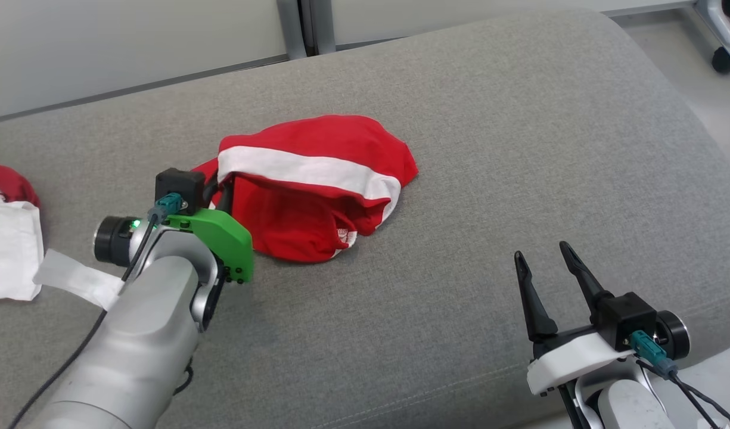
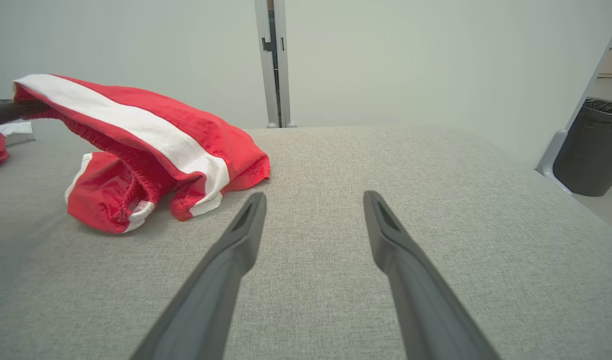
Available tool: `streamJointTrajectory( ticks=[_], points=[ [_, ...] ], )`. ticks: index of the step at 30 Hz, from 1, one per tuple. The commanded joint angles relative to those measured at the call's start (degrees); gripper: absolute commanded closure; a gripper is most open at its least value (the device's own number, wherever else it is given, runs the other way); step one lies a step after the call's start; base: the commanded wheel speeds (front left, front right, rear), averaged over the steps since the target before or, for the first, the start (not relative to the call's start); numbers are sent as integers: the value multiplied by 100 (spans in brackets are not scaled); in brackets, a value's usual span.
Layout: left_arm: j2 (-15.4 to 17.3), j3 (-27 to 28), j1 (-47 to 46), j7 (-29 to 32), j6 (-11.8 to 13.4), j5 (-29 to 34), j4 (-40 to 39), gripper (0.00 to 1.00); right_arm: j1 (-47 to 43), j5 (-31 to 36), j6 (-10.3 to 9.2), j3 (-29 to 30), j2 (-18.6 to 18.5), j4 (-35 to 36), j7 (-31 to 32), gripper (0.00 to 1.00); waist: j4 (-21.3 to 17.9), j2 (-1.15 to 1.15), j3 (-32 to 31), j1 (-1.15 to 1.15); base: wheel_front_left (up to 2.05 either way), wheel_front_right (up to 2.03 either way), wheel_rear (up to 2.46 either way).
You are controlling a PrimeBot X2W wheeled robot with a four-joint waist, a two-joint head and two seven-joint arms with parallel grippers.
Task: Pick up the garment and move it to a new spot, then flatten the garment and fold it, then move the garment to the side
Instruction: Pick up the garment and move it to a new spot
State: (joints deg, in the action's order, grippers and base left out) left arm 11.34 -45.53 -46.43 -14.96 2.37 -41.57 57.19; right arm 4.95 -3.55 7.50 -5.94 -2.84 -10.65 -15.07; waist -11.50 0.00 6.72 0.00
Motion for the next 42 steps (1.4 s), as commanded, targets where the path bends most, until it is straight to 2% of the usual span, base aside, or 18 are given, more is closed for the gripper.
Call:
streamJointTrajectory(
  ticks=[1,4,5,11,25,26,27,28,29,37,42],
  points=[
    [140,-102,-96,-23,71,219,-49,100,-66,-45,-1,22,-9,-10,-28,0,151,0,-134,0,0,0,0],
    [284,-300,-153,-14,110,495,-10,100,-103,-37,-1,47,-10,-23,-28,0,219,0,-189,0,0,0,0],
    [398,-544,-209,105,145,745,66,100,-118,-32,-1,67,-10,-32,-28,0,277,0,-231,0,0,0,0],
    [481,-857,97,389,202,947,269,100,-157,-57,-1,59,-9,-38,-28,0,401,0,-250,0,0,0,0],
    [135,-882,697,257,533,767,1128,100,84,58,-1,-106,-9,-143,-28,0,327,0,-123,0,0,0,0],
    [118,-871,705,222,548,747,1151,96,81,64,-1,-104,-10,-159,-28,0,334,0,-141,0,0,0,0],
    [98,-845,718,179,580,719,1162,67,71,68,-1,-102,-10,-178,-28,0,348,0,-165,0,0,0,0],
    [75,-816,734,142,588,704,1166,28,54,74,-1,-102,-9,-206,-28,0,369,0,-194,0,0,0,0],
    [45,-783,751,107,605,680,1158,0,33,82,-2,-106,-9,-236,-28,0,395,0,-226,0,0,0,0],
    [-92,-518,1103,-19,593,441,894,0,-39,80,-2,-82,-10,-431,-28,0,715,0,-521,0,0,0,0],
    [-20,-116,1473,-20,686,346,192,0,-109,46,-2,-30,-9,-467,-28,0,938,0,-676,0,0,0,0]
  ],
)
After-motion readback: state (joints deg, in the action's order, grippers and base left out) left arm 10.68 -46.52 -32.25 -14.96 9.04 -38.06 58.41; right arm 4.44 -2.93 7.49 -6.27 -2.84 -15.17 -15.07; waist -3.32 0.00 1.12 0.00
